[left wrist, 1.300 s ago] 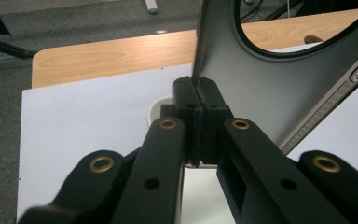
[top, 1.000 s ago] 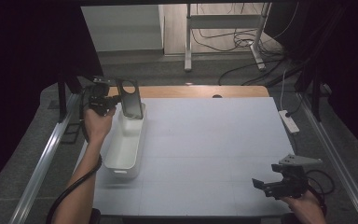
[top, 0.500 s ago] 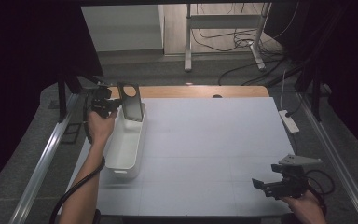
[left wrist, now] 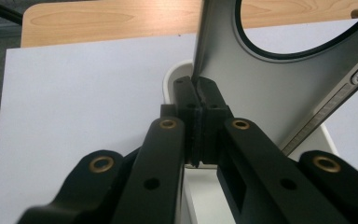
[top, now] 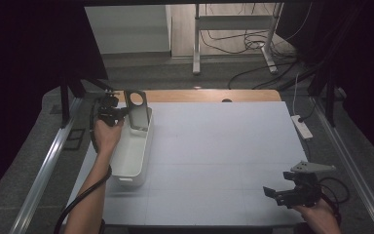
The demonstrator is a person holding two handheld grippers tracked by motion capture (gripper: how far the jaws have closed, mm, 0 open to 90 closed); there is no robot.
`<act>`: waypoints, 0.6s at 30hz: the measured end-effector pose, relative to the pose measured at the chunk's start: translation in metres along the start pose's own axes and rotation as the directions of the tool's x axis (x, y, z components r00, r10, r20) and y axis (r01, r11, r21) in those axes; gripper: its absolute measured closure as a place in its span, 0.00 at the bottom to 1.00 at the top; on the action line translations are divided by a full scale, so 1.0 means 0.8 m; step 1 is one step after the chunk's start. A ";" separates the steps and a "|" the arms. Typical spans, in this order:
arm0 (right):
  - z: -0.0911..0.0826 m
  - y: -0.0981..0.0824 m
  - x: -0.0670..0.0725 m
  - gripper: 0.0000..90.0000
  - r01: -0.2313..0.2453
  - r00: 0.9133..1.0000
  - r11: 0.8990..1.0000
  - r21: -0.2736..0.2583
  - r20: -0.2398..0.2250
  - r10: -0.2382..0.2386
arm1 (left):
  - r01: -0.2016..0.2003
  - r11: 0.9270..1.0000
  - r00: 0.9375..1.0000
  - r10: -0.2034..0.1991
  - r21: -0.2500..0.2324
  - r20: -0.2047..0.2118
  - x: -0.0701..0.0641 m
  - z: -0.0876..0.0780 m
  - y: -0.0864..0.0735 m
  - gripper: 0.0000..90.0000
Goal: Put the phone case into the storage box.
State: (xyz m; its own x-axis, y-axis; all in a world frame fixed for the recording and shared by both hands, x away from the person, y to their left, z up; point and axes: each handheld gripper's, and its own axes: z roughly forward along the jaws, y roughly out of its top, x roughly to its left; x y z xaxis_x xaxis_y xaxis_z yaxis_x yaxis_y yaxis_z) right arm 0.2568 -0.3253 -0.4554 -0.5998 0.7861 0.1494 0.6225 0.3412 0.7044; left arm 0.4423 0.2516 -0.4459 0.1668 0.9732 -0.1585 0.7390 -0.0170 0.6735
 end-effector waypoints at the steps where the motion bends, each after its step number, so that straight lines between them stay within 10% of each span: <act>1: 0.000 0.000 0.000 0.01 0.001 1.000 1.000 0.000 -0.001 -0.001 | -0.001 1.000 1.000 0.001 0.005 0.000 0.000 0.001 0.000 0.99; 18: 0.000 0.000 0.000 0.01 0.003 1.000 1.000 0.002 0.000 -0.003 | -0.014 1.000 0.999 0.015 -0.024 0.034 0.005 0.004 -0.003 0.67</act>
State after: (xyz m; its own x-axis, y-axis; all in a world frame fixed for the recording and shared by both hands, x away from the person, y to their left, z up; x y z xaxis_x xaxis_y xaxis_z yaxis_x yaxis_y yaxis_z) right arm 0.2566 -0.3252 -0.4552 -0.6012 0.7854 0.1472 0.6217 0.3441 0.7037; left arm 0.4435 0.2550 -0.4504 0.1995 0.9645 -0.1728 0.7205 -0.0249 0.6930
